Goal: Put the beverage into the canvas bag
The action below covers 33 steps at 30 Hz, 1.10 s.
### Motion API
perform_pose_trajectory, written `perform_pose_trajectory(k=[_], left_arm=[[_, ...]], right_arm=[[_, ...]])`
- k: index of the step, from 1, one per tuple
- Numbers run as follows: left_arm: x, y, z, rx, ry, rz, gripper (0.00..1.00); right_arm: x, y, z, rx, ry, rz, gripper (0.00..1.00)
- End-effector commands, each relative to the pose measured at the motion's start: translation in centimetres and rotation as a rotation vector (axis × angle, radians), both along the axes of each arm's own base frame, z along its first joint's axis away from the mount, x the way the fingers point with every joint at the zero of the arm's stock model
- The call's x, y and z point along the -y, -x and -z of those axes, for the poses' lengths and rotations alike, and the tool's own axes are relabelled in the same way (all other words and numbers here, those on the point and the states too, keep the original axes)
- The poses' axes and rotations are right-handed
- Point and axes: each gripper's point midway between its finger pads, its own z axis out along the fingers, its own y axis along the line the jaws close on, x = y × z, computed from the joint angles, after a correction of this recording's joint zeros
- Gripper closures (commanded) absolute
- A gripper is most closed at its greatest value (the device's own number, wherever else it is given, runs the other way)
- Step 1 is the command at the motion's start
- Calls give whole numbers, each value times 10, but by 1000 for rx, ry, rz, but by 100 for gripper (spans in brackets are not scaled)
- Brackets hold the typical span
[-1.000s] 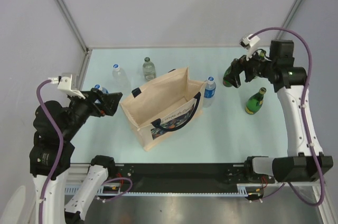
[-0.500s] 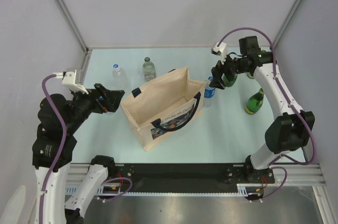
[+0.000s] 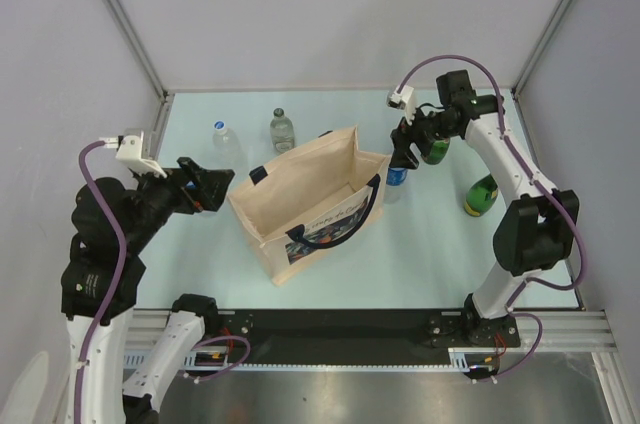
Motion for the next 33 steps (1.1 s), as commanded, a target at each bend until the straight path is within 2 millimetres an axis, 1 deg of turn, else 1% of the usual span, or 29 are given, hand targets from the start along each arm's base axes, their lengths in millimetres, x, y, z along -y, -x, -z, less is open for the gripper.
perform_pose_trajectory(k=[1,5,9,10,12,13,15,16,18,19,20,21,22,23,24,26,28,29,31,32,33], left_arm=[[-4,-1,-9,31,-6,-19,0],[-5,-1,-6,28,-4,-23,0],[-4,-1,-4,22,-2,-23,0],[-5,-1,-3,19,-3,-25,0],[-5,-2,-2,18,-4,-29,0],[-5,-3,0,13,-5,-31,0],[-5,-4,3,6,-3,-30,0],[-4,-5,4,2,0,-27,0],[-2,-5,6,-3,6,-19,0],[-1,-6,7,-6,9,-15,0],[-1,-8,12,-17,13,-13,0],[0,-10,15,-31,29,-19,0],[2,-12,21,-51,39,-16,0],[4,-15,28,-72,48,-10,0],[7,-17,32,-95,64,-1,0],[13,-23,41,-133,76,20,0],[17,-28,45,-159,81,39,0],[18,-29,46,-161,75,47,0],[19,-31,47,-164,65,55,0],[19,-33,47,-167,54,61,0],[19,-34,48,-168,49,67,0]], right_arm=[[-4,-8,-10,40,-4,-19,23],[-3,-8,-5,28,1,-22,29],[-5,-8,-4,28,4,-26,35],[-5,-8,-4,28,4,-27,43],[-8,-7,-5,32,6,-36,50],[-8,-7,-5,29,10,-37,60],[-8,-6,-5,29,12,-40,68],[-8,-5,-9,39,10,-40,77],[-7,-5,-16,58,6,-37,87],[-6,-5,-26,78,-2,-25,89],[-6,-4,-30,86,-5,-19,91],[-4,-6,-36,100,-4,0,95],[-2,-7,-49,118,-13,23,99],[1,-7,-55,130,-14,39,100],[1,-5,-61,138,-15,43,100],[7,-4,-81,178,-22,73,100],[13,-5,-97,210,-17,112,100],[15,-3,-109,243,-22,127,100],[22,-4,-125,285,-21,160,100],[25,-3,-142,323,-31,176,100],[27,-2,-150,340,-32,188,100]])
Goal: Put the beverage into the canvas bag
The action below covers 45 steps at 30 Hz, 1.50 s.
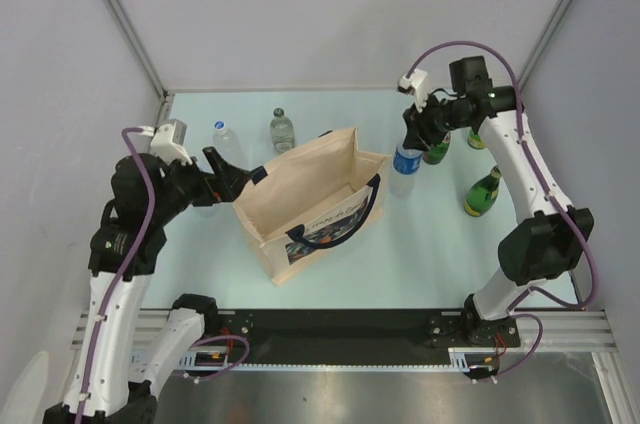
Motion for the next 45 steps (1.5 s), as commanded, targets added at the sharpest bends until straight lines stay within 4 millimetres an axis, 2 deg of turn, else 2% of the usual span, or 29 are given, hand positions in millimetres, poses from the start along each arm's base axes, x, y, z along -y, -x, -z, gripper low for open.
perform_pose_trajectory(k=[1,2,5,6,8,9,12,14,19,23,26,29,32,33,38,39,41,45], left_arm=[[7,-5,-12,39,15,47,0],[9,-8,-10,32,7,61,0],[16,-11,-5,14,2,111,0],[19,-14,0,-6,-3,123,0],[23,-17,4,-13,-21,149,0],[24,-20,8,-28,-31,157,0],[30,-22,14,-40,-60,182,0],[34,-24,17,-39,-92,192,0],[39,-27,40,-79,-205,215,0],[36,-33,54,-103,-280,191,0],[36,-37,58,-110,-311,188,5],[35,-39,60,-112,-334,188,13],[38,-40,56,-100,-337,201,27],[39,-40,55,-95,-337,207,39],[48,-35,45,-62,-314,268,76],[49,-33,42,-51,-308,276,87],[52,-30,37,-33,-296,291,98],[59,-22,23,17,-253,332,100]], right_arm=[[8,1,-122,324,-84,53,100],[10,5,-140,361,-87,55,100],[12,9,-163,415,-83,60,100],[13,9,-185,469,-89,62,100],[12,11,-200,485,-98,59,100],[10,12,-222,530,-119,62,100],[5,16,-249,581,-152,58,100],[1,17,-261,611,-173,55,100],[-20,31,-289,670,-247,23,100],[-39,42,-298,683,-283,-10,100],[-53,56,-305,697,-307,-54,100],[-65,71,-311,711,-324,-93,100],[-77,85,-316,715,-348,-132,100],[-80,87,-315,709,-350,-142,100],[-99,106,-316,689,-384,-202,100],[-102,108,-315,684,-388,-213,100],[-107,113,-316,685,-393,-228,100],[-122,125,-312,652,-415,-276,100]])
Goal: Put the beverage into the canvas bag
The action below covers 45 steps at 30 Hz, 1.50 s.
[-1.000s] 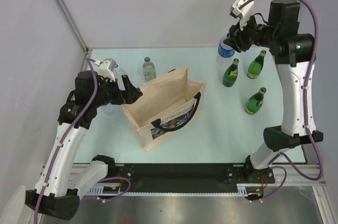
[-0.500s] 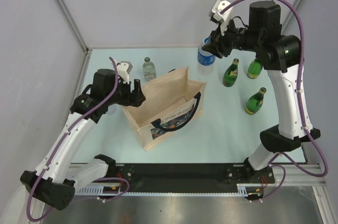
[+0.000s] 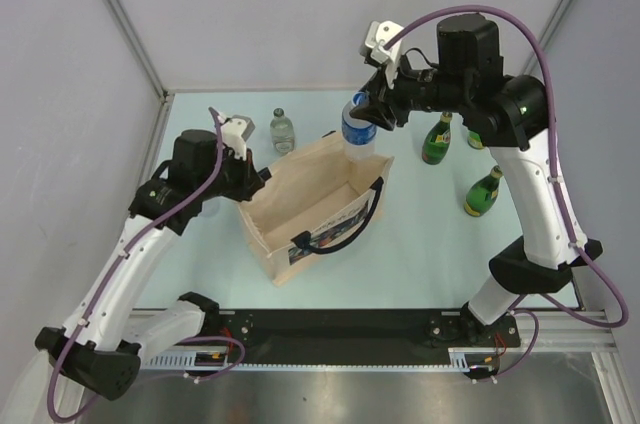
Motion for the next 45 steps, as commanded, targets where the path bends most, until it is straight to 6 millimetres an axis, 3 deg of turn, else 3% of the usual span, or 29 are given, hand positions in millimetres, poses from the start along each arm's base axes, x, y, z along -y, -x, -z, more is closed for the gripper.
perform_pose_trajectory(k=[1,8,11,20,22,31,40,45], left_arm=[[14,8,-48,140,101,80,100],[30,26,-67,170,222,154,100],[34,35,-66,165,263,175,100],[36,40,-27,50,321,109,100],[37,37,-21,30,330,97,100],[32,22,-17,11,331,-5,100],[27,12,-19,20,320,-54,100],[24,6,-21,25,313,-77,100]], right_arm=[[-6,29,-71,194,-164,-67,100],[-23,25,-19,77,-73,-117,100],[-25,26,5,42,-22,-142,100],[-25,50,67,16,90,-250,100],[-23,52,90,22,138,-250,100],[-27,19,140,133,254,-195,100],[-31,-26,165,213,357,-81,100],[-27,-41,201,147,466,-56,100]])
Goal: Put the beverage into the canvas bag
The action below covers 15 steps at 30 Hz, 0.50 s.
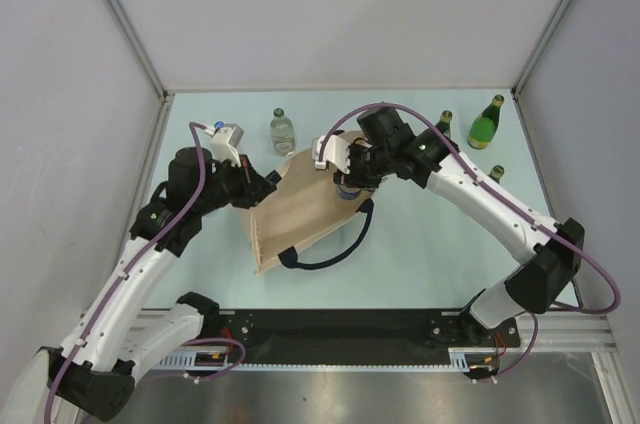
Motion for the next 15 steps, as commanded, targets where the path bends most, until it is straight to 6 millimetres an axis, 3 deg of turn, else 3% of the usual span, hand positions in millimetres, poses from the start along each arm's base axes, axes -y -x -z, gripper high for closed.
perform_pose_trajectory(k=[1,3,7,9,10,12,13,15], left_arm=[[-3,-11,-17,36,11,-41,100],[-4,-14,-20,35,6,-52,100],[-14,-22,-22,32,-41,-101,86],[-18,-24,-32,55,-55,-121,70],[-20,-24,-37,77,-65,-115,54],[-21,-21,-59,138,-54,-107,42],[-23,-19,-68,176,-64,-96,31],[-26,-9,-96,264,-50,-79,22]], right_arm=[[-12,-36,-22,158,-22,28,100],[-11,-44,-6,121,9,51,100],[-8,-57,13,28,24,97,100],[-7,-64,17,10,25,110,100],[-9,-68,21,-2,32,116,100],[-10,-71,25,-13,35,122,100],[-10,-72,26,-22,33,127,100],[-13,-74,30,-36,31,128,100]])
